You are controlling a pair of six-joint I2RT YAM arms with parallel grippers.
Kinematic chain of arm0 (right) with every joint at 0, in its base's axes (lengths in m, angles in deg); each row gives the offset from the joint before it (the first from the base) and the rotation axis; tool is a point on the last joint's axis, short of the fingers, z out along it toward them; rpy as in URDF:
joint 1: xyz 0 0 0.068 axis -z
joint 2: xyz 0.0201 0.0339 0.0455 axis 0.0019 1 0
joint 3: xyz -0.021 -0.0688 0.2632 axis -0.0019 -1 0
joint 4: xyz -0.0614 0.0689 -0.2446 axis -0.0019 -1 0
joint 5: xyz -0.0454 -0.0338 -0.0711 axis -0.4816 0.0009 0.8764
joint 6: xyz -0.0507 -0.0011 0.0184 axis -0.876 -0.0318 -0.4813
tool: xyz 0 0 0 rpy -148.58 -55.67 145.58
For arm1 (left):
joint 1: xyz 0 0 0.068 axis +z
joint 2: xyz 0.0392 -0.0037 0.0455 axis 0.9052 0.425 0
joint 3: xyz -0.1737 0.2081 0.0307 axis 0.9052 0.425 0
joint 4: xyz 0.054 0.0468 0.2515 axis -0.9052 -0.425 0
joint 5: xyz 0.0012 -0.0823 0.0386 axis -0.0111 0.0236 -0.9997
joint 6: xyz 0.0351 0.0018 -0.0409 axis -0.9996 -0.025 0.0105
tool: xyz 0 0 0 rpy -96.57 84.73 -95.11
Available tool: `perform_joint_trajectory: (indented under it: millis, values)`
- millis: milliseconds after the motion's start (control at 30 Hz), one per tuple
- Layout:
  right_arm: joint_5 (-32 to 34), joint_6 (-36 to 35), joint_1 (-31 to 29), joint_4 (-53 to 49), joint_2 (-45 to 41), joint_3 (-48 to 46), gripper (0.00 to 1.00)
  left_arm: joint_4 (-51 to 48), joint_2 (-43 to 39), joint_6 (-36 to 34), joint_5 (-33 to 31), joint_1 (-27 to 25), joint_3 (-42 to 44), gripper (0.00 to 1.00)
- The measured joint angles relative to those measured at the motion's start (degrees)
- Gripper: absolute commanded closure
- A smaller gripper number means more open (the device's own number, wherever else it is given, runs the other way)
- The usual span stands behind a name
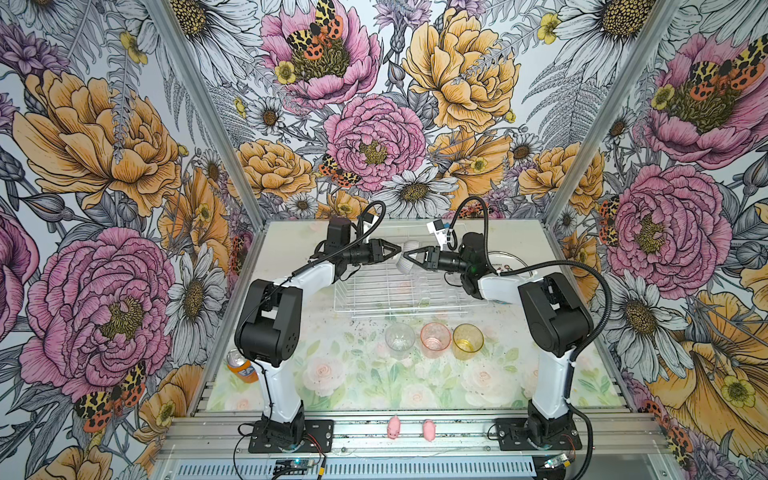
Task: Unload the mixed dishes from the dish rack
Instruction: 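Open left gripper off the bowl foot and withdraw while right gripper holds bowl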
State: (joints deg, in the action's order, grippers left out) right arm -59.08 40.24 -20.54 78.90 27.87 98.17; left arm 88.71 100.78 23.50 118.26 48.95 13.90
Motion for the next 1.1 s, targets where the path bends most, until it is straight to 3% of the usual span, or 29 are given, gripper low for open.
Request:
perform_joint_trajectory:
  millis: [233, 500, 800, 1100]
  values:
    - [-0.15, -0.55, 0.0, -0.7, 0.0, 0.0, 1.0, -2.71, -1.18, -1.36, -2.19, 0.28, 0.46, 0.44]
    - [-0.04, -4.76, -0.02, -7.06, -0.17, 0.02, 1.0, -8.92, -9.01, -5.73, -8.9, 1.16, 1.31, 0.41]
    - [2.27, -17.27, -1.07, -27.02, -2.93, 3.26, 1.0, -15.1, -17.79, -10.16, -15.52, 2.58, 3.98, 0.39]
    - [10.34, -31.28, -4.0, -47.84, -9.77, 7.28, 1.0, -24.04, -30.64, -14.73, -22.64, 4.28, 6.67, 0.38]
